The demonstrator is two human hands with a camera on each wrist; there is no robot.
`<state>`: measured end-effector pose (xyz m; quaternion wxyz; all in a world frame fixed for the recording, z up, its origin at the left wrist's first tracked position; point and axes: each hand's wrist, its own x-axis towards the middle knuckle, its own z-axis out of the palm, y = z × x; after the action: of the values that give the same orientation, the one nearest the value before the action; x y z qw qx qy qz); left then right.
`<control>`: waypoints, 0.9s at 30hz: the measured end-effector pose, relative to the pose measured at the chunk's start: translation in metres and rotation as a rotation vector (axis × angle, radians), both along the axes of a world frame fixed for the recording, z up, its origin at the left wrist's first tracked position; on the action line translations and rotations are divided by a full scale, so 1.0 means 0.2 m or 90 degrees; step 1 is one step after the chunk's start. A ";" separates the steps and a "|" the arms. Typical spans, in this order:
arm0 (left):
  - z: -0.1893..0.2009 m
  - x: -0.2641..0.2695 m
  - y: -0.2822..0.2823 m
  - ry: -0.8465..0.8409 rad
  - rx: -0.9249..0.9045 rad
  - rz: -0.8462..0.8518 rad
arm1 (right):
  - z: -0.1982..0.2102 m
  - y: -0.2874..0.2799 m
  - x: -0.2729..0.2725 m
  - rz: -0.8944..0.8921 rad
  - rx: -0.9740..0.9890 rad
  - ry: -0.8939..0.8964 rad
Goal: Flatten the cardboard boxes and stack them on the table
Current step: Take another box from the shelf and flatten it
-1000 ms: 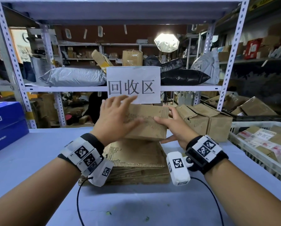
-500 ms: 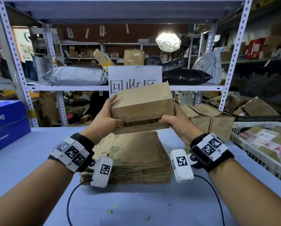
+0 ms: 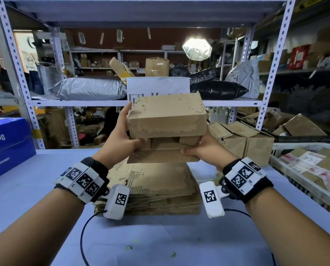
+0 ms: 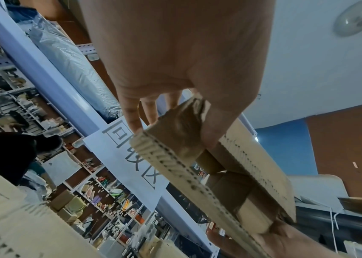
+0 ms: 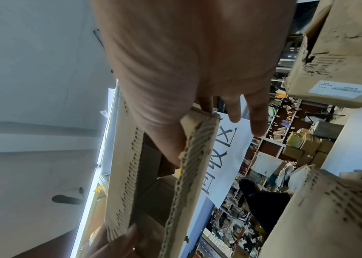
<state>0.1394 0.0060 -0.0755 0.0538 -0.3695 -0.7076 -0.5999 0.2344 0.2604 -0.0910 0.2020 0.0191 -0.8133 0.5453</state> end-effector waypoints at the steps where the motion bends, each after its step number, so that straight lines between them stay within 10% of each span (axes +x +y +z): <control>1: 0.00 0.00 -0.01 -0.002 0.001 -0.002 | 0.00 0.00 0.00 -0.001 0.001 -0.007; 10: 0.02 0.06 0.05 -0.111 0.071 -0.026 | 0.01 -0.03 0.00 -0.108 0.132 0.077; 18: -0.01 0.00 0.15 -0.023 0.167 0.187 | -0.05 -0.15 0.00 -0.263 0.325 0.158; 27: 0.01 0.09 0.09 -0.068 0.093 -0.048 | 0.01 -0.13 -0.03 -0.304 0.005 0.271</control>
<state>0.1581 0.0249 -0.0725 0.0202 -0.3585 -0.6492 -0.6705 0.2274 0.2345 -0.0884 0.4900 -0.0579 -0.7364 0.4629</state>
